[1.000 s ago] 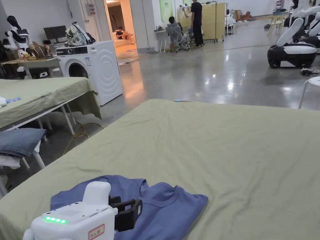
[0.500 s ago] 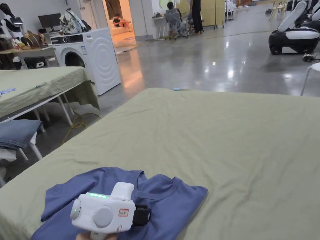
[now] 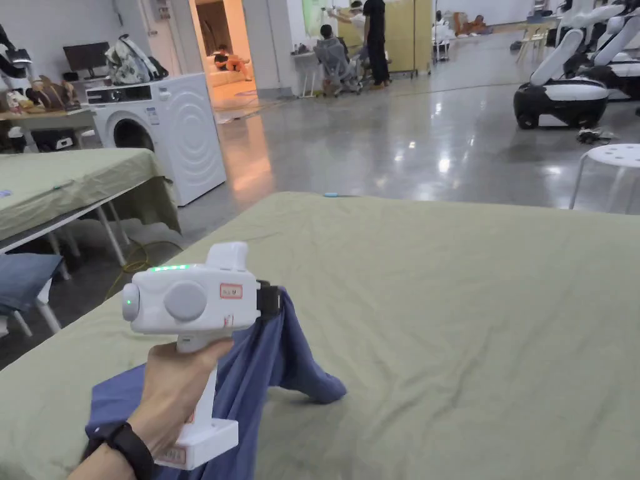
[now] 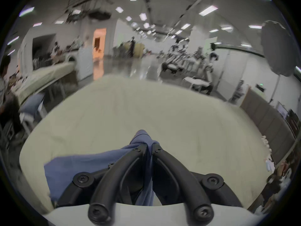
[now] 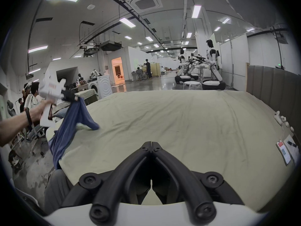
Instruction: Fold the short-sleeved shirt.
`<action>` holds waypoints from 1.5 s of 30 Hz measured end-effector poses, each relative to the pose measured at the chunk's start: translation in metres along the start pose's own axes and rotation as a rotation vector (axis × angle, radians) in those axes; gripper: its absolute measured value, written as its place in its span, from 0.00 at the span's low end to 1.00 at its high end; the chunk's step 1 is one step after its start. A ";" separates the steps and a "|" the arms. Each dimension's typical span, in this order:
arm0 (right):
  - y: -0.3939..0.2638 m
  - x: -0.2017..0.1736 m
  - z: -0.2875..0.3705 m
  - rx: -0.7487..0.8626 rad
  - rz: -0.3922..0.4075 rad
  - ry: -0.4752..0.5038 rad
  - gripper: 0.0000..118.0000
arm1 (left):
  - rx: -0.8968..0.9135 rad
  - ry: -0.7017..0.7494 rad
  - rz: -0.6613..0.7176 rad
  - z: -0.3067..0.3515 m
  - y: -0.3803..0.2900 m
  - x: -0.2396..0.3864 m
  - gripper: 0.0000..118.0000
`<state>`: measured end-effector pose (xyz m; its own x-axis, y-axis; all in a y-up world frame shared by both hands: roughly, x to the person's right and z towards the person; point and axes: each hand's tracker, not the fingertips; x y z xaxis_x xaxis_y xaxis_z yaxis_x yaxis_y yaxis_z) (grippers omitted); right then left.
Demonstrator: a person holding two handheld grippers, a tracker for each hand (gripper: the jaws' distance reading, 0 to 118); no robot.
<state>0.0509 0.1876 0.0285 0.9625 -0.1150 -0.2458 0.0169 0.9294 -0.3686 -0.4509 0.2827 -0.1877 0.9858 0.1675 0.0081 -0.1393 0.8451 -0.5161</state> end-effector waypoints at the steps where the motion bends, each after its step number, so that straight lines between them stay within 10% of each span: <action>1: -0.001 0.005 0.006 0.008 -0.009 -0.019 0.00 | 0.029 -0.066 -0.005 0.001 0.018 0.019 0.05; 8: 0.006 0.047 0.049 0.069 -0.104 -0.142 0.00 | 0.035 -0.403 -0.199 -0.030 0.042 0.216 0.05; 16: 0.009 0.090 0.134 0.112 -0.103 -0.389 0.00 | -0.331 -0.847 -0.233 -0.067 -0.146 0.398 0.05; 25: 0.005 0.100 0.159 0.115 -0.136 -0.452 0.00 | -0.454 -1.066 -0.367 -0.008 -0.287 0.462 0.08; 28: 0.006 0.094 0.149 0.103 -0.113 -0.423 0.00 | -0.424 -1.125 -0.282 0.000 -0.266 0.434 0.30; 40: 0.017 0.065 0.091 0.120 -0.066 -0.253 0.00 | 0.397 -0.425 -0.285 0.150 -0.132 0.218 0.38; 45: 0.012 0.056 0.089 0.108 -0.066 -0.225 0.00 | 0.499 -0.170 -0.242 0.193 -0.148 0.177 0.02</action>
<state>0.1292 0.2237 0.0895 0.9941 -0.1072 -0.0144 0.0991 0.9560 -0.2762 -0.2734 0.2849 0.0552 0.9721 -0.0159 0.2340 0.0203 0.9997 -0.0163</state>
